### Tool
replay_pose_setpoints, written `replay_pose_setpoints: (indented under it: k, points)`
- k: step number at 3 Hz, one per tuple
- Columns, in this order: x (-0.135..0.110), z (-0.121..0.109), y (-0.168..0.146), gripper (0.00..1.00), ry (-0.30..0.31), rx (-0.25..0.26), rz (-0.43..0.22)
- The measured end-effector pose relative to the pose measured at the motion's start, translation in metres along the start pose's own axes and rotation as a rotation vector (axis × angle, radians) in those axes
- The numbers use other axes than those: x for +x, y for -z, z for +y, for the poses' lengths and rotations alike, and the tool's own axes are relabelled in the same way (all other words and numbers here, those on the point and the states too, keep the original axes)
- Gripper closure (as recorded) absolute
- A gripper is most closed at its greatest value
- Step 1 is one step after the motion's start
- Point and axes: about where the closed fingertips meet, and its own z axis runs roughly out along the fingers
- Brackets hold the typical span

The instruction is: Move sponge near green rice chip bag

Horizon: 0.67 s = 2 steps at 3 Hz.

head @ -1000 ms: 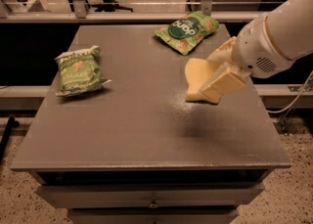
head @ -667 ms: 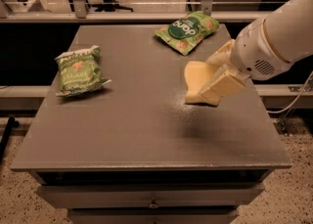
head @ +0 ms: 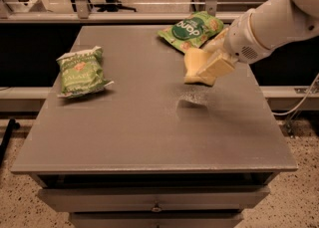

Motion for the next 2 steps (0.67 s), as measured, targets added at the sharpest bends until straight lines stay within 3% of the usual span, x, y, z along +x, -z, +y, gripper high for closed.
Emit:
replay_pose_setpoints:
  k: [1,2]
  points:
    - [0.002,-0.052,-0.041,1.0,-0.005,0.027,-0.026]
    - [0.021,-0.092,-0.071,1.0,-0.035,0.046,-0.015]
